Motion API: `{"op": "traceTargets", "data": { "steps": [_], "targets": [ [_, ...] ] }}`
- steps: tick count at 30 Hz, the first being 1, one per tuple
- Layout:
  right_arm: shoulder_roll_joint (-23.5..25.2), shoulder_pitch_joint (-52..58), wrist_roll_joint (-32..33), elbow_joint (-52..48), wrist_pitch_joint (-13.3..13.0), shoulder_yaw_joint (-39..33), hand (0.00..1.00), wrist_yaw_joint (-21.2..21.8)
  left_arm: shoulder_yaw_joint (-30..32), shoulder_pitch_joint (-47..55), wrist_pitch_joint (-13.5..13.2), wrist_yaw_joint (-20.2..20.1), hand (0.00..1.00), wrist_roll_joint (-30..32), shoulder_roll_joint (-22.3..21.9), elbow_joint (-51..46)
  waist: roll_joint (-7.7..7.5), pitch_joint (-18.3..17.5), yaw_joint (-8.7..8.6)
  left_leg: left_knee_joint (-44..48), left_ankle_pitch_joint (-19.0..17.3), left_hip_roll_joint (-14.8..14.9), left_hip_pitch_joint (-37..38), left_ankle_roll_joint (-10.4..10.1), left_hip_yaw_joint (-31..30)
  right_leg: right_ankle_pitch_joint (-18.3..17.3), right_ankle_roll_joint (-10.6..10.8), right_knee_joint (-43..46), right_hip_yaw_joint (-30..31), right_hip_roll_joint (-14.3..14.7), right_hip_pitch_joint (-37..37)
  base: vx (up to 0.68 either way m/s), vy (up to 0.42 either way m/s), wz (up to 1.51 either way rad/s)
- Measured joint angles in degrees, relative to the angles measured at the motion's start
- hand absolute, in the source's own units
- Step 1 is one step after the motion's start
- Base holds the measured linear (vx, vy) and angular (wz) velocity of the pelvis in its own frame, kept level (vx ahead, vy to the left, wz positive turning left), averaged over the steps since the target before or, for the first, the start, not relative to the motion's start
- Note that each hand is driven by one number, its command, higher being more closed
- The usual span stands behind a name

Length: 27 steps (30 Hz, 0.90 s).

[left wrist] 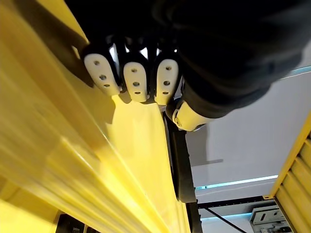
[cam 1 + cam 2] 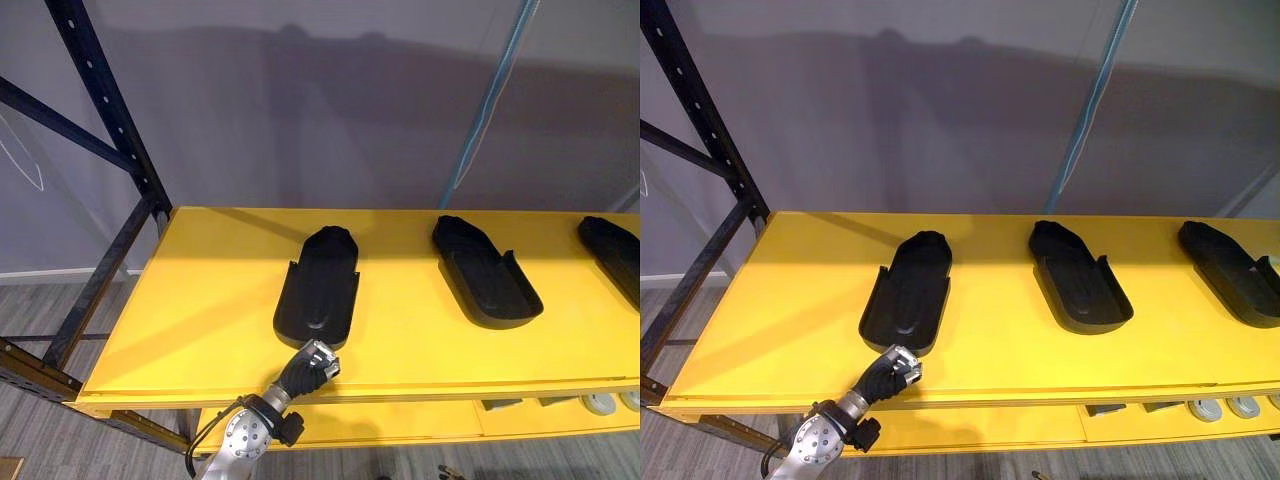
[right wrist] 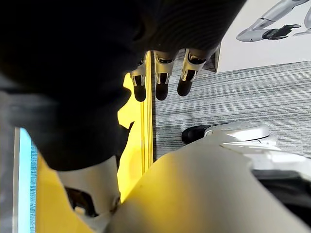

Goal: Walk over and take plastic housings, then place them on the shelf

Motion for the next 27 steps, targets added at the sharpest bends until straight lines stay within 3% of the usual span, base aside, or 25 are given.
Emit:
{"op": "traceTargets", "data": {
  "steps": [27],
  "targets": [
    [0.53,1.03,0.33,-0.4,0.01,-1.01,0.0,-0.96,0.03,-5.25,1.14,3.91,1.0,1.36,-3.11,5.11,-0.04,-0.83,-0.55,-1.58,0.8,-0.12,0.82,-0.06,0.16,1.18,-0.17,-1.86,-0.2,-0.04,1.04,0.0,0.0,0.0]
  ]
}}
